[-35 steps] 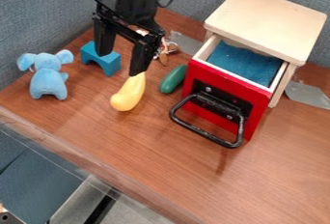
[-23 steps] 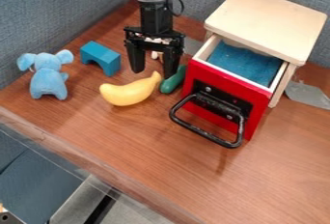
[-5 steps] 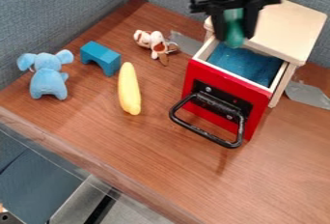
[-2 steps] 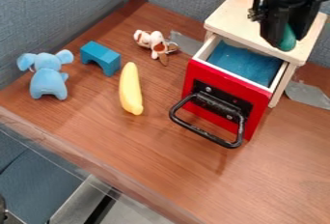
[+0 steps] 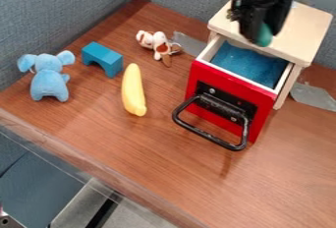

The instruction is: Place the green object inside the drawer

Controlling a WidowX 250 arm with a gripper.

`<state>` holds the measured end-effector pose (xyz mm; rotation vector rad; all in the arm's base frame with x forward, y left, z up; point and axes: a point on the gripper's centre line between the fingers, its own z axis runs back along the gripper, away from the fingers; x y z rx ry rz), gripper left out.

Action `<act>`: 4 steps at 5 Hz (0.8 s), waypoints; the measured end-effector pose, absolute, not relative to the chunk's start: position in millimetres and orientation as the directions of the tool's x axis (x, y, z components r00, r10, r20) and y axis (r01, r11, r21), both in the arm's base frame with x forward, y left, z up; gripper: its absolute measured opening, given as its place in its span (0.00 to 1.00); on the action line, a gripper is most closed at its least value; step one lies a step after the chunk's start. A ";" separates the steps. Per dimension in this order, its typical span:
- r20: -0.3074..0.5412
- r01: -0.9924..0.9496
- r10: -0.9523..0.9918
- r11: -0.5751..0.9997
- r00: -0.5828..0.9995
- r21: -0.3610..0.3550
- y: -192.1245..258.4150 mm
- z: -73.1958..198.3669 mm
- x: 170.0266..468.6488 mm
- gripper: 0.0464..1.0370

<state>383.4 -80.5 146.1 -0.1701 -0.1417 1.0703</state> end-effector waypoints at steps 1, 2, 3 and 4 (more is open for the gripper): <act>-0.002 -0.895 0.913 0.401 0.409 -0.194 -63.6 134.1 380.8 0.42; -0.030 -0.892 0.906 0.410 0.423 -0.190 -67.6 129.0 377.4 0.42; -0.041 -0.882 0.897 0.423 0.440 -0.209 -73.0 130.2 378.5 0.42; -0.051 -0.868 0.883 0.446 0.467 -0.216 -86.1 128.3 377.4 0.42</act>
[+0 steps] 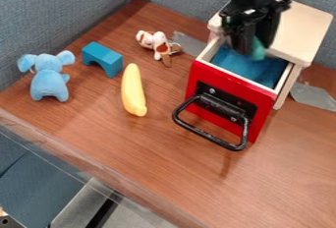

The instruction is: Place the green object inside the drawer

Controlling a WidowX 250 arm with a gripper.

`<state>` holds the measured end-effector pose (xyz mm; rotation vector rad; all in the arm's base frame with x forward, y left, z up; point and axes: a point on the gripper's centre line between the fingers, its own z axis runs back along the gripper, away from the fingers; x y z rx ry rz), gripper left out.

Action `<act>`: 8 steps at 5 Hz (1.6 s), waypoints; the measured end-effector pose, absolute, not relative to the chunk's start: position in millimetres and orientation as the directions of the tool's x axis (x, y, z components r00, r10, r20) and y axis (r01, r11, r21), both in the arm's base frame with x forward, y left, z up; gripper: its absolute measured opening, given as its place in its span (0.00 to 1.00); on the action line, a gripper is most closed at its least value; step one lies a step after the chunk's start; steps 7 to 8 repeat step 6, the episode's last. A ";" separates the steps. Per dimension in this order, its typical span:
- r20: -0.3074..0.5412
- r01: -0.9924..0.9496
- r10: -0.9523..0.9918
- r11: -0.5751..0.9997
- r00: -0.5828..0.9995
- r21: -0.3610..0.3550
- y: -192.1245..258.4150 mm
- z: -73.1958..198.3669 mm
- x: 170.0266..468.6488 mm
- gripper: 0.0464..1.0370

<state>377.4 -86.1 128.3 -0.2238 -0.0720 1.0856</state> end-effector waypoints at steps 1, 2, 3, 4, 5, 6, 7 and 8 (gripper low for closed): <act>-0.063 -0.866 0.878 0.454 0.475 -0.209 -91.3 122.7 377.3 0.50; -0.079 -0.855 0.858 0.492 0.508 -0.163 -92.2 118.5 377.3 0.80; -0.070 -0.831 0.835 0.528 0.546 -0.176 -92.9 118.8 378.7 0.97; -0.054 -0.787 0.791 0.596 0.610 -0.162 -91.4 118.6 376.5 0.97; -0.027 -0.656 0.661 0.739 0.750 -0.156 -91.2 127.3 375.5 0.96; 0.012 -0.472 0.474 0.880 0.881 -0.058 -93.9 143.1 368.8 0.96; 0.012 -0.472 0.474 0.880 0.881 -0.058 -93.9 143.1 368.8 0.96; 0.012 -0.472 0.474 0.880 0.881 -0.058 -93.9 143.1 368.8 0.96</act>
